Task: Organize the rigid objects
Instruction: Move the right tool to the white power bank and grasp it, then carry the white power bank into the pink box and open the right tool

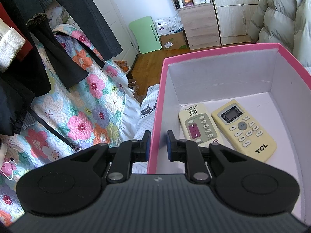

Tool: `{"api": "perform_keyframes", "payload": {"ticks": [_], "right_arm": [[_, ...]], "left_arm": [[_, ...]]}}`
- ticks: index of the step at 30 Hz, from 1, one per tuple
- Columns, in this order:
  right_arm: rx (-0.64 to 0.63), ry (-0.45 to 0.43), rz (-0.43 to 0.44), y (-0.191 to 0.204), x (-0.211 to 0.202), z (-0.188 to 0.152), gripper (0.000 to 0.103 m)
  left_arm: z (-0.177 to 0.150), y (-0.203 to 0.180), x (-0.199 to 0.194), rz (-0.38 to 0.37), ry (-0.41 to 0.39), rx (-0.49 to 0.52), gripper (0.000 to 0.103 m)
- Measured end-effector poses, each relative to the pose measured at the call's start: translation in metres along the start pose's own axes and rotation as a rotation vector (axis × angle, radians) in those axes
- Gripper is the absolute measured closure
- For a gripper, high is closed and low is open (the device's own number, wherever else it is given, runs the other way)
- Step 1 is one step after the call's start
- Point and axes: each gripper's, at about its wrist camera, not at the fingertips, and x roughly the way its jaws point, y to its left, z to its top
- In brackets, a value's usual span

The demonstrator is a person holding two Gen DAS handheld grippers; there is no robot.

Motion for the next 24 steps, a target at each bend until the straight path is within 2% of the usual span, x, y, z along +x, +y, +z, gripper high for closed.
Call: {"api": "perform_keyframes", "payload": {"ticks": [2, 6, 7, 9, 11, 14, 16, 18, 21, 24], "right_arm": [[0.005, 0.07, -0.004, -0.001, 0.016, 0.002, 0.037], [-0.103, 0.076, -0.089, 0.012, 0.039, 0.004, 0.036], [-0.11, 0.068, -0.087, 0.013, 0.04, 0.005, 0.032], [-0.088, 0.075, -0.042, 0.005, 0.044, 0.011, 0.031], [-0.081, 0.06, -0.053, 0.0, 0.042, 0.014, 0.056], [0.069, 0.03, -0.082, -0.013, 0.039, 0.022, 0.058], [0.121, -0.027, -0.092, -0.017, 0.035, 0.024, 0.058], [0.161, -0.044, -0.114, -0.021, 0.036, 0.026, 0.058], [0.167, -0.008, -0.146, -0.022, 0.047, 0.026, 0.057], [0.098, 0.006, -0.189, -0.012, 0.052, 0.029, 0.056]], "left_arm": [[0.0, 0.0, 0.0, 0.001, -0.001, 0.003, 0.088], [0.0, 0.001, -0.001, 0.0, -0.002, 0.003, 0.088], [0.0, 0.001, -0.001, 0.0, 0.0, 0.002, 0.088], [-0.001, 0.001, -0.002, -0.001, 0.0, 0.0, 0.088], [-0.001, 0.0, -0.002, -0.002, 0.0, 0.0, 0.088], [-0.001, 0.002, -0.001, -0.003, 0.004, 0.001, 0.088], [-0.001, 0.004, -0.002, -0.006, 0.004, -0.004, 0.088], [-0.001, 0.003, -0.001, -0.005, 0.004, -0.001, 0.088], [-0.001, 0.003, -0.001, -0.006, 0.004, -0.001, 0.088], [0.0, 0.002, -0.001, -0.008, 0.004, 0.001, 0.088]]}}
